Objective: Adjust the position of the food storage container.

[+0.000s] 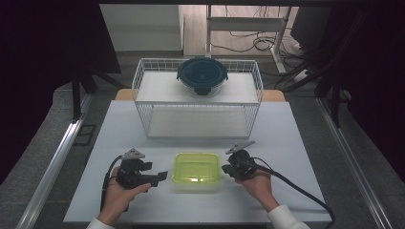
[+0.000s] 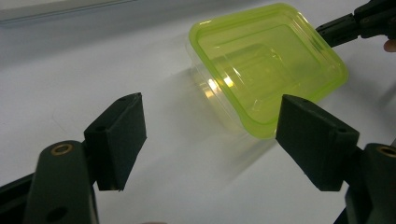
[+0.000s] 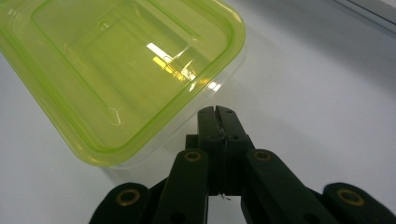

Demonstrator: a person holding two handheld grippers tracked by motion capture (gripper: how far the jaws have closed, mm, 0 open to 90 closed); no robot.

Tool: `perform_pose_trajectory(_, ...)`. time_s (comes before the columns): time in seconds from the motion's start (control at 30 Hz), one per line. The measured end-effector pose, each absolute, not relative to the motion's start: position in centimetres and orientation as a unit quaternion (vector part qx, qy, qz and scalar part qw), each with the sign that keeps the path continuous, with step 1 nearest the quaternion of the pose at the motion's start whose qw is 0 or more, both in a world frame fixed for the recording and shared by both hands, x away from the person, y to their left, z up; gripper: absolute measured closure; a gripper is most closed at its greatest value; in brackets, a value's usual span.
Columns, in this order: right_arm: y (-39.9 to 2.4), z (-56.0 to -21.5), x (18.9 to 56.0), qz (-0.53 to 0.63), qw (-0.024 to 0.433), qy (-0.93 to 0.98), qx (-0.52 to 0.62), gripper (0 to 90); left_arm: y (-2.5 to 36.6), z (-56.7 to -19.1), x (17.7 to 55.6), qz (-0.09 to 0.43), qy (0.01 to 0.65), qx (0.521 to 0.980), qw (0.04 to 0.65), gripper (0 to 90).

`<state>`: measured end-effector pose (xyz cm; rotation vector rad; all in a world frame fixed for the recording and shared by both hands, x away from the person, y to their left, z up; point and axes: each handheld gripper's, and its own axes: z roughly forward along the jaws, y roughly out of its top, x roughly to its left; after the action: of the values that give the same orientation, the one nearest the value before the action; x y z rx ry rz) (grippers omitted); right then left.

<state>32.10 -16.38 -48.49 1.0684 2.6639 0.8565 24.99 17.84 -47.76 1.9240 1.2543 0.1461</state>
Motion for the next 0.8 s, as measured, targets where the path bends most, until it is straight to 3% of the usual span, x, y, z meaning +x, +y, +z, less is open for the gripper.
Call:
perform_pose_trajectory(0.47, -18.7, -46.6, 31.3, 0.316, 0.105, 0.865, 0.374, 88.7, 18.3, -47.6, 24.9, 0.063, 0.502, 0.758, 0.412, 24.0)
perform_pose_trajectory(0.8, -20.8, -46.0, 30.0, 0.357, 0.08, 0.843, 0.394, 88.4, 18.2, -47.5, 24.9, 0.064, 0.501, 0.759, 0.412, 24.1)
